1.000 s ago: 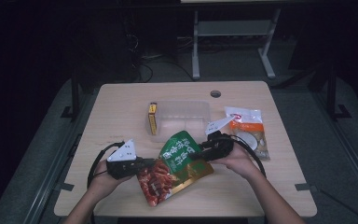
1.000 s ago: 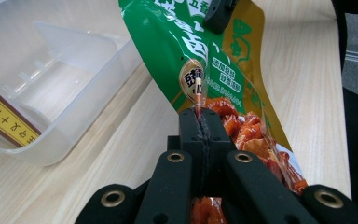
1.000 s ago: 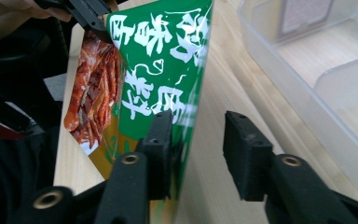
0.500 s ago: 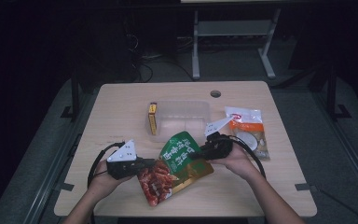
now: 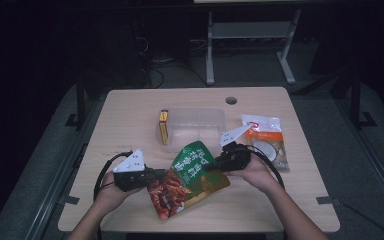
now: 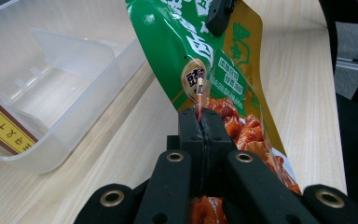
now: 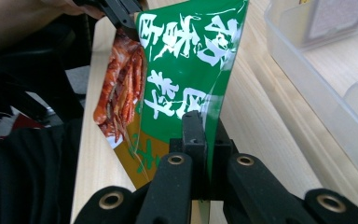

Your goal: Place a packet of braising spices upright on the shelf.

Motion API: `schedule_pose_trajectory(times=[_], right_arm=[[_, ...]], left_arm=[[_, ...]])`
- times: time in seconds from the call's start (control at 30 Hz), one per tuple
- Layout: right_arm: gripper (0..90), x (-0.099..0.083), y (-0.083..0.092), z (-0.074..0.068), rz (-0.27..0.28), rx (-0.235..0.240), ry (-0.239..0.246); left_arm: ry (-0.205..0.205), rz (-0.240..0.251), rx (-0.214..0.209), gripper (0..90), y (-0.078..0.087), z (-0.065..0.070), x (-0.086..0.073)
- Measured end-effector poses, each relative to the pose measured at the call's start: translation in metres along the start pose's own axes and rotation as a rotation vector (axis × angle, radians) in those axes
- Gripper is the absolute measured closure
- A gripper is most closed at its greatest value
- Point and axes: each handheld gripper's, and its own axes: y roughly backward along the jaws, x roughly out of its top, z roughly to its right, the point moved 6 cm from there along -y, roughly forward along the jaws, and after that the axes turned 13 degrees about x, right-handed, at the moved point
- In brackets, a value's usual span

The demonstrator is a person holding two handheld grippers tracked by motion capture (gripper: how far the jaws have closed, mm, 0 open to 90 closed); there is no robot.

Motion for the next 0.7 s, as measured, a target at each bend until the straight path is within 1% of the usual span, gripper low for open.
schedule_pose_trajectory(times=[0.07, 0.1, 0.17, 0.2, 0.23, 0.27, 0.3, 0.33, 0.4, 0.43, 0.47, 0.53, 0.57, 0.6, 0.63, 0.67, 0.7], right_arm=[[90.0, 0.001, 0.001, 0.0, 0.009, 0.015, -0.016], [90.0, 0.001, 0.001, 0.0, 0.009, 0.015, -0.016], [90.0, 0.002, 0.003, -0.001, 0.013, 0.01, -0.023], [90.0, 0.003, 0.004, -0.001, 0.012, 0.0, -0.022], [90.0, 0.004, 0.004, -0.002, 0.018, -0.002, -0.016], [90.0, 0.007, 0.006, -0.005, 0.022, 0.0, -0.025], [90.0, 0.007, 0.006, -0.005, 0.022, 0.0, -0.025], [90.0, 0.01, 0.01, -0.008, 0.036, -0.002, -0.02], [90.0, 0.013, 0.012, -0.01, 0.042, -0.006, -0.012], [90.0, 0.013, 0.012, -0.01, 0.042, -0.006, -0.012], [90.0, 0.014, 0.014, -0.011, 0.038, -0.007, -0.006], [90.0, 0.016, 0.016, -0.013, 0.031, -0.016, 0.006], [90.0, 0.019, 0.018, -0.015, 0.04, -0.02, 0.017], [90.0, 0.024, 0.021, -0.018, 0.052, -0.019, 0.03], [90.0, 0.024, 0.021, -0.018, 0.052, -0.019, 0.03], [90.0, 0.031, 0.025, -0.021, 0.059, -0.029, 0.05], [90.0, 0.031, 0.025, -0.021, 0.059, -0.029, 0.05]], left_arm=[[-0.004, -0.002, -0.012, 88.5, -0.001, 0.0, -0.002], [-0.004, -0.002, -0.012, 87.9, -0.001, 0.0, -0.002], [-0.006, -0.008, -0.017, 86.9, -0.001, -0.001, -0.004], [-0.009, -0.008, -0.011, 85.8, -0.002, -0.001, -0.004], [-0.004, -0.004, -0.009, 85.5, -0.002, -0.001, -0.004], [-0.002, 0.0, -0.01, 82.8, -0.001, -0.002, -0.004], [0.011, 0.006, -0.012, 82.8, -0.001, -0.003, -0.003], [0.031, 0.015, -0.009, 78.3, 0.0, -0.006, -0.002], [0.039, 0.023, -0.009, 71.5, 0.001, -0.008, -0.002], [0.054, 0.031, -0.001, 71.5, 0.002, -0.01, -0.001], [0.068, 0.039, 0.013, 68.1, 0.004, -0.013, -0.001], [0.101, 0.055, 0.007, 64.3, 0.007, -0.017, -0.002], [0.104, 0.056, 0.019, 60.0, 0.009, -0.019, -0.003], [0.118, 0.057, 0.034, 54.1, 0.011, -0.021, -0.006], [0.118, 0.057, 0.034, 50.8, 0.011, -0.021, -0.006], [0.122, 0.055, 0.045, 47.5, 0.012, -0.023, -0.008], [0.126, 0.052, 0.058, 47.5, 0.013, -0.024, -0.011]])
